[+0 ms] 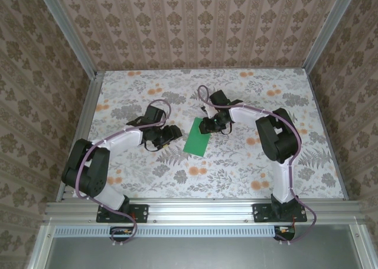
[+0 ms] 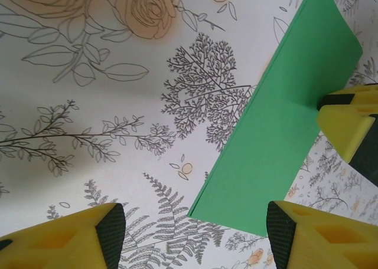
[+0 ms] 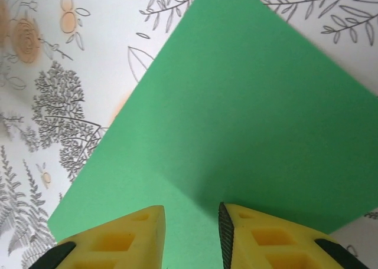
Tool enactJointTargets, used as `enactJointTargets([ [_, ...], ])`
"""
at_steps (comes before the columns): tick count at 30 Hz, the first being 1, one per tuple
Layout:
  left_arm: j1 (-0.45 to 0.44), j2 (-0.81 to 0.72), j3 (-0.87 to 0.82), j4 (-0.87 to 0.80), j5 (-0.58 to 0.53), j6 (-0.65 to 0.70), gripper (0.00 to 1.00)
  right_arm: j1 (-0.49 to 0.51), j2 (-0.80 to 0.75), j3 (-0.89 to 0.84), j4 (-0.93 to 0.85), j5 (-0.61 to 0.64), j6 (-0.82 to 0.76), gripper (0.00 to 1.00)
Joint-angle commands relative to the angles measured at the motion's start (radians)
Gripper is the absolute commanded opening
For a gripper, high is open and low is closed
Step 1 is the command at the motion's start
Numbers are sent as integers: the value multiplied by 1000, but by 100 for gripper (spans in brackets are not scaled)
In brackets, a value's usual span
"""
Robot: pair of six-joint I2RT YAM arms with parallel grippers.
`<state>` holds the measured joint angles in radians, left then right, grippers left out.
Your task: Fold a paper plane with a square sheet of paper (pick it up from the middle)
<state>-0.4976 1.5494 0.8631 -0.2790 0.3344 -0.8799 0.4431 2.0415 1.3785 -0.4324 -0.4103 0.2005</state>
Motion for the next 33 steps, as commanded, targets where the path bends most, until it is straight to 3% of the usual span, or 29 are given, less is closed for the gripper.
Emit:
enactJointTargets([
  [1, -16, 15, 4, 11, 45, 42, 66, 2, -114, -33, 8, -48, 60, 33],
  [7, -73, 83, 66, 28, 65, 63, 45, 26, -239, -254, 159, -117, 301, 18],
  [12, -102, 167, 107, 65, 98, 50, 30, 82, -255, -349, 201, -166, 381, 11],
  [19, -127, 237, 148, 58, 104, 41, 25, 115, -206, -383, 197, -177, 399, 7],
  [33, -125, 253, 142, 5, 73, 34, 21, 110, -159, -408, 29, -105, 290, 7],
])
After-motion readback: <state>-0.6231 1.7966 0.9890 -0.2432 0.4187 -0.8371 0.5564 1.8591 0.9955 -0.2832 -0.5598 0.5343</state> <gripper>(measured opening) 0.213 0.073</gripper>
